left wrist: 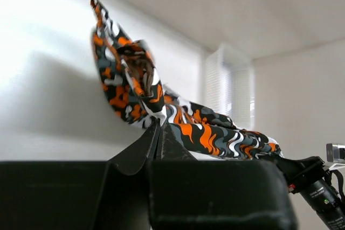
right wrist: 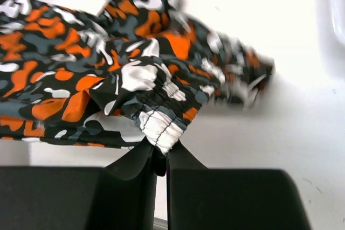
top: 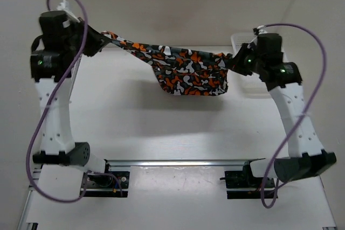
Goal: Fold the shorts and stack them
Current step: Flatten the shorts out
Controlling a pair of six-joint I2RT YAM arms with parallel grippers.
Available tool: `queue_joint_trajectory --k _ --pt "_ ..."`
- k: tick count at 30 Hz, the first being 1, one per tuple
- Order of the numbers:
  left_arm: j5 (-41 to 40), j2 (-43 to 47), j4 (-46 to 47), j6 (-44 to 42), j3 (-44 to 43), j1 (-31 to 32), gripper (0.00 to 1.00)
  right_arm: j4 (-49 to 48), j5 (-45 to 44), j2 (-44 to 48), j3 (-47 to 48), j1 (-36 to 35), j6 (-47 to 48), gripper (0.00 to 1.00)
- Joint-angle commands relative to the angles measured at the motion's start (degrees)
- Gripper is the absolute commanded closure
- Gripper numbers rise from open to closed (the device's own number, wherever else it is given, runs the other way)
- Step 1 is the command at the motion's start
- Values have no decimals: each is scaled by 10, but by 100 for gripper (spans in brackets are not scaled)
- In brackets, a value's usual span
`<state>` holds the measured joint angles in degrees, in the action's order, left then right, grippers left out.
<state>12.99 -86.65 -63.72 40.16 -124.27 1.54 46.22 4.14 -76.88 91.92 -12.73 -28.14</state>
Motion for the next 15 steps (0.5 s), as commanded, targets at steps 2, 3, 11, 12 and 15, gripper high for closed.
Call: queue_joint_trajectory --k 2,3,11,12,15 --pt "-66 89 -31 -11 -64 -52 90 106 -20 94 103 18 87 100" --pt "-75 97 -40 -11 -103 -52 90 131 -12 102 125 18 87 100" --pt "-118 178 -54 0 -204 -52 90 221 67 155 330 18 76 100" --pt "-124 185 -54 0 -236 -52 90 228 95 155 350 18 70 100" --pt "-140 192 -54 6 -273 -52 90 240 133 145 402 18 49 100"
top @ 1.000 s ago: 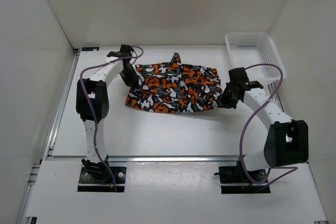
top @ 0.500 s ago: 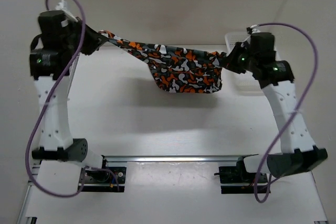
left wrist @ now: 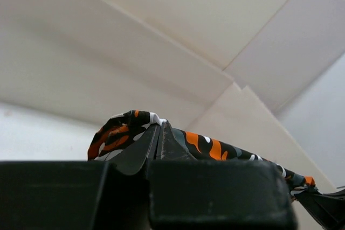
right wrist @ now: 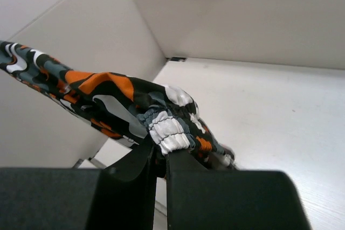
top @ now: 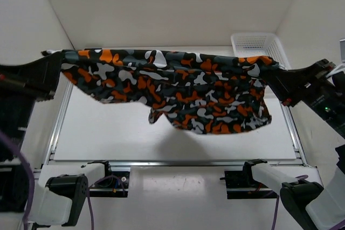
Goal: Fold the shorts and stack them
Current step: Flatten the shorts out
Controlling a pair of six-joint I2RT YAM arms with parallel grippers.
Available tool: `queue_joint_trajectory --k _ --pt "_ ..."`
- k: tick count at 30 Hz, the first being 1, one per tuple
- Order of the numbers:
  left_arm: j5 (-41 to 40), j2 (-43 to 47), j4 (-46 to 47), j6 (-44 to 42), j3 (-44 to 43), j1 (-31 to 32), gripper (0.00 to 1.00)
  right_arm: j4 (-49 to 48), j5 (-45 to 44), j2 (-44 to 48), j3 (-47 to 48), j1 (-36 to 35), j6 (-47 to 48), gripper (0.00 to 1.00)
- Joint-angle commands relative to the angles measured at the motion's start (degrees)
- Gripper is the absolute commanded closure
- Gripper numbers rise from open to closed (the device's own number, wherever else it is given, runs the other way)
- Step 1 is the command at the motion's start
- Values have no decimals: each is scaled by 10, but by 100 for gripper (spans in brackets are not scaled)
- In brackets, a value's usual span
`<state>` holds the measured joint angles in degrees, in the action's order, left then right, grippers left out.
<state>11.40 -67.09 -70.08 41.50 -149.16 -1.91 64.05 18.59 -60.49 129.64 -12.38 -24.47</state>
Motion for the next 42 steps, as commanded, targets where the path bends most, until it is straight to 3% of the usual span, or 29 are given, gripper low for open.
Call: queue_joint_trajectory --k 1,6,10,14,17,19,23,26,30,33,36,37,40,41,42 --pt "-125 6 15 -7 -24 -18 90 50 17 -19 25 15 6 100" --pt "-153 23 41 -14 -24 -18 90 16 38 -14 25 15 -22 100" --pt "-154 4 61 -27 3 -18 90 5 -17 -14 -22 15 -22 100" --pt "-115 -60 100 -41 100 -18 90 -9 -122 -14 -141 15 -22 100" --pt "-71 -142 116 -55 135 -18 90 -56 -176 -14 -291 15 -22 100" --pt "-57 -188 122 -76 153 -18 90 -103 -184 -45 -384 15 -28 100" --pt "-62 -307 122 -98 166 -18 90 -165 -184 -155 -467 15 -28 100" --pt "-62 -401 122 -110 158 -18 90 -202 -201 -291 -458 15 -28 100" --pt "-44 -498 116 -127 143 -18 90 -205 -214 -406 -390 15 -28 100" --pt "-38 -505 98 -138 175 1 90 -198 -214 -454 -353 20 -22 100" --pt "-45 -481 108 -145 278 48 90 -193 -202 -473 -329 20 -16 100" --pt "-45 -460 117 -140 357 72 87 -193 -194 -480 -329 20 -9 100" --pt "-58 -434 150 -124 469 116 61 -193 -187 -480 -323 20 -9 100" --pt "-63 -429 155 -113 530 125 46 -193 -187 -480 -323 20 -9 100" --pt "-68 -422 163 -107 561 135 23 -193 -187 -480 -328 20 -3 100"
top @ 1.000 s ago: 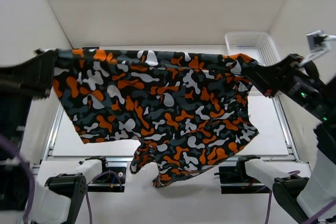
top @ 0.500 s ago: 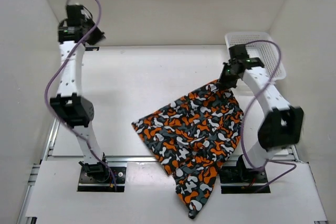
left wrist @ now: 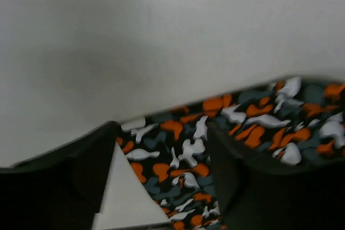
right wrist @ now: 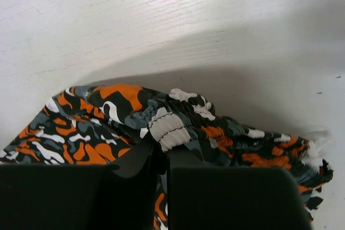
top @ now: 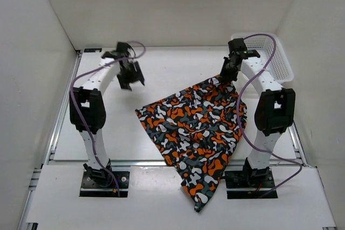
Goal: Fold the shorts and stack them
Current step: Flatten the shorts out
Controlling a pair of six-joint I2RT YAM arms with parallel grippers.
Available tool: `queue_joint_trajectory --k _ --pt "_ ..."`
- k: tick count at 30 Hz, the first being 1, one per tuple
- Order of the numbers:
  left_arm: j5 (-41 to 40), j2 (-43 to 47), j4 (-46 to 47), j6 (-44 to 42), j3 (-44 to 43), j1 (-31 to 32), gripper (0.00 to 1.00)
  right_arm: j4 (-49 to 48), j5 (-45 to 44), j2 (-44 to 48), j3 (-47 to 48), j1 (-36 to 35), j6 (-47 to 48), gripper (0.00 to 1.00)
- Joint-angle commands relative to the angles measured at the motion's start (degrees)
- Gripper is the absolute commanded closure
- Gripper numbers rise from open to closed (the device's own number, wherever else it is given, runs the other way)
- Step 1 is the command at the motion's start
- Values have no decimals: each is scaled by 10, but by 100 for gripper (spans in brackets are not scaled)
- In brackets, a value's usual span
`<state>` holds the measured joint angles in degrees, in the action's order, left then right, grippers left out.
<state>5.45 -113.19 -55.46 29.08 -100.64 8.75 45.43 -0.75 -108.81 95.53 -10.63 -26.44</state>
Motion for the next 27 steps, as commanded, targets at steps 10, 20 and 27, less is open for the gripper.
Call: queue_joint_trajectory --k 10,20,27 --pt "-78 67 73 97 235 97 5 -7 25 14 -4 3 22 100" --pt "-64 -4 94 116 208 76 20 -7 25 37 -20 3 22 100" --pt "-30 -4 94 110 193 80 90 -7 30 37 -20 3 22 100"
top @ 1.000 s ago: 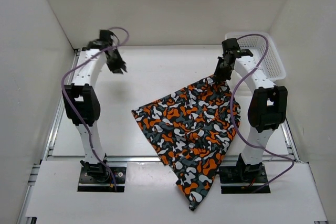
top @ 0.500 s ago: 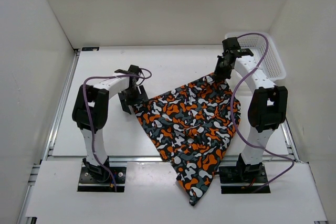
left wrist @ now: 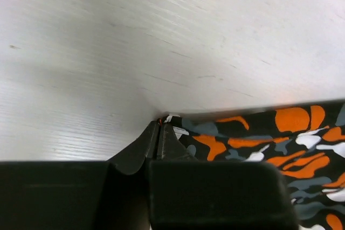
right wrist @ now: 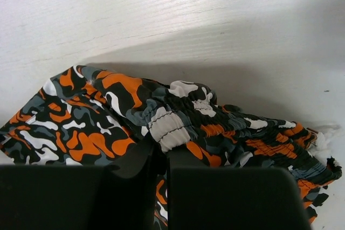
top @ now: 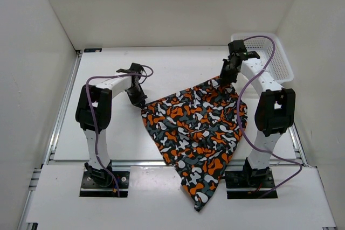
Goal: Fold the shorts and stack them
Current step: Flatten the shorts out, then fold the shorts
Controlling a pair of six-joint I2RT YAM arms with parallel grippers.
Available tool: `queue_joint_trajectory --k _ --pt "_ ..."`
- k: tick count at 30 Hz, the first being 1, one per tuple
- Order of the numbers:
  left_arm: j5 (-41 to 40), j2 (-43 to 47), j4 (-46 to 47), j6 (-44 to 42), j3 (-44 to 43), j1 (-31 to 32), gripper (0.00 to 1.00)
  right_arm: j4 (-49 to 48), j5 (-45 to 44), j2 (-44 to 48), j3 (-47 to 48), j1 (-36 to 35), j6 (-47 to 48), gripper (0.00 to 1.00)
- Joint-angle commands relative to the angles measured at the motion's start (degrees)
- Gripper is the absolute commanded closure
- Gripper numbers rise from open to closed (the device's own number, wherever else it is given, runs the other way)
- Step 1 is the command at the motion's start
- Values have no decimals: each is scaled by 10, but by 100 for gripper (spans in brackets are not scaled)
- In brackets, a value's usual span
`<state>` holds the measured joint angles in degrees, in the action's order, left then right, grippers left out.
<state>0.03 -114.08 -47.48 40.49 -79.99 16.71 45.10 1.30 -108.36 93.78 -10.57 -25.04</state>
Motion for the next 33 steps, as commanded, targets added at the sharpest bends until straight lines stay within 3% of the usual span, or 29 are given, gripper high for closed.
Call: queue_joint_trajectory --k 1,6,10,18,21,23,27,33 --pt "24 21 14 -4 -13 -12 90 -4 18 32 -3 2 3 100" --pt "-19 64 -22 -29 -76 -103 90 -4 43 19 3 2 3 100" --pt "-46 26 -80 -59 -224 -173 90 -4 71 6 16 -19 -19 100" --pt "-58 -133 -168 -88 -569 -210 90 -4 98 -98 149 -41 -61 100" --pt "-49 -163 -174 -94 -626 -210 90 2 105 -159 246 -41 -67 100" --pt "-23 -163 -165 -101 -626 -210 90 9 112 -193 285 -41 -72 100" --pt "-12 -70 -149 -113 -570 -205 90 3 112 -193 305 -41 -65 100" --pt "7 93 -144 -125 -438 -199 90 -23 100 -102 203 -36 -47 100"
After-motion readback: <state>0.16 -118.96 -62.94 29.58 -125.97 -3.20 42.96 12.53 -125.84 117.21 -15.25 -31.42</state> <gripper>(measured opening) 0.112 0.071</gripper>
